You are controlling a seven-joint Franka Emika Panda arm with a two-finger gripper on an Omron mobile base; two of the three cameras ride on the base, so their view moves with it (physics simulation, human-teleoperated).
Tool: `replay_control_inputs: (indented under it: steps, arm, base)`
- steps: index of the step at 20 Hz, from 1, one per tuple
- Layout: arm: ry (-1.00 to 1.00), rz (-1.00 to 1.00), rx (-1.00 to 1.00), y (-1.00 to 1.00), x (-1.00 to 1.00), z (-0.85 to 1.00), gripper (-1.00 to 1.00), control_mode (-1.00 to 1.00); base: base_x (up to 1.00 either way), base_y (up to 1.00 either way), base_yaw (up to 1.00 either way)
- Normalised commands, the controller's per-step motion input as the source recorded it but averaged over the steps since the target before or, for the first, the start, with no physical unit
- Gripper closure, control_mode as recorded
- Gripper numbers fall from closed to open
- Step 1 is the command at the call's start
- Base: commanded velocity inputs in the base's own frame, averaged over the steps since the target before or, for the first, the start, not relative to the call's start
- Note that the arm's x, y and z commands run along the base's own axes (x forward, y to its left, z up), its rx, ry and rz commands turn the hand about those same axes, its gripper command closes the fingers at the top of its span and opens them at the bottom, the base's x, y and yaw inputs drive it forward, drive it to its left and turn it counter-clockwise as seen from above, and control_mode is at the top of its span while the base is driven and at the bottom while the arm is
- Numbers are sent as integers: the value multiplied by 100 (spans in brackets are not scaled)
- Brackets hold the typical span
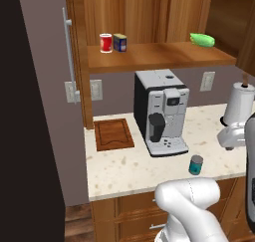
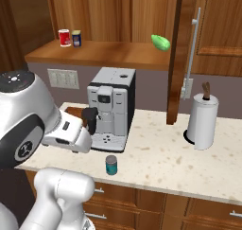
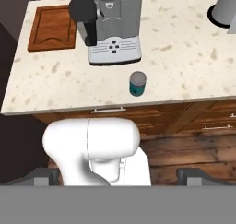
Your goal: Pick the cans from the counter and place them in their designated side in the cabinet.
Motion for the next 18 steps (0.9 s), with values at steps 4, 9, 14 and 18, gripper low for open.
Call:
replay_control_inputs:
  steps: [4,9,14,18]
  arm:
    - [-4,0,0,-3,11,-38,-100,-100]
    - [-6,0,0,-10,6,-15,-100,-100]
    - [-3,0,-1,-1,18,0,-100,-100]
    - [0,0,-3,-5,16,0,-100,-100]
  base:
    - [0,0,0]
    - [0,0,0]
    - [0,0,0]
    - [0,0,0]
